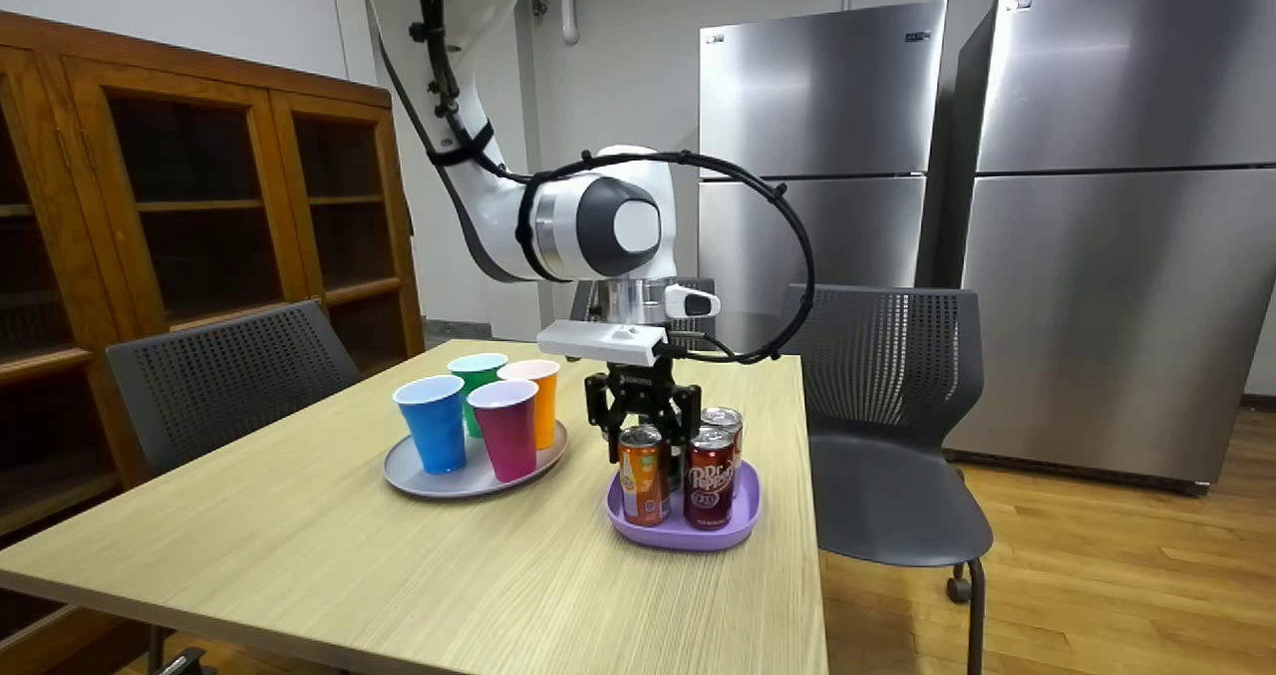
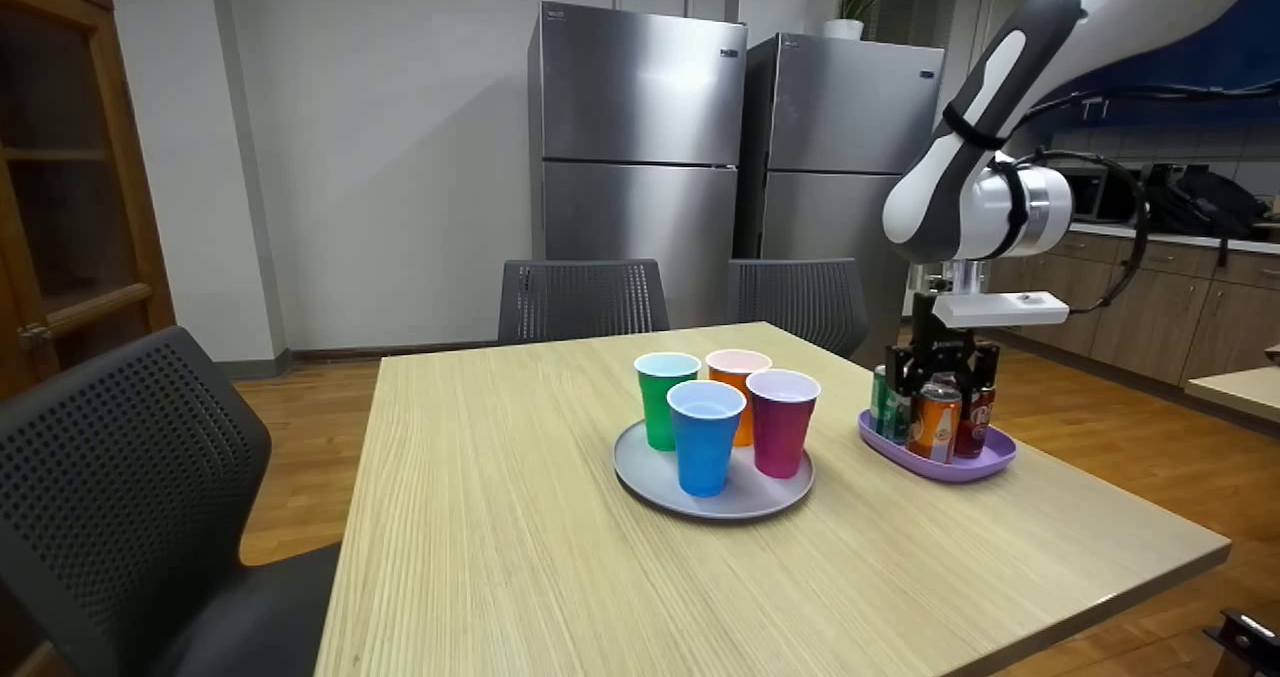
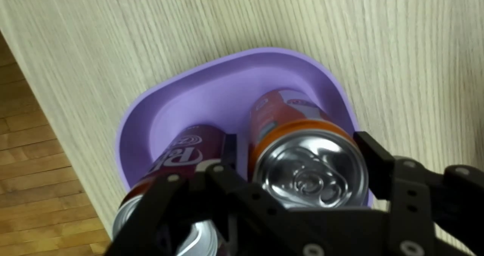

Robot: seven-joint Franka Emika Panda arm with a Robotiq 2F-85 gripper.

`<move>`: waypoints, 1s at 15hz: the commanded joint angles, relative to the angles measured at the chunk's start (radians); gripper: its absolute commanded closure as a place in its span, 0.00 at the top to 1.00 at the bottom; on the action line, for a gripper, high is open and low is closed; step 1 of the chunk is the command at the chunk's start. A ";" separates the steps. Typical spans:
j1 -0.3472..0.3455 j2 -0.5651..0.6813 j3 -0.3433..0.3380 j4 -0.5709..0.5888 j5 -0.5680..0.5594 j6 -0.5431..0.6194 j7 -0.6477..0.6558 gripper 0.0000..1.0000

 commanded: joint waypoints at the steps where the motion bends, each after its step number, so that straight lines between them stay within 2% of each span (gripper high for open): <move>1: -0.025 -0.012 0.021 0.020 0.016 -0.037 -0.012 1.00; 15: -0.005 -0.100 0.020 -0.020 -0.001 -0.022 -0.006 1.00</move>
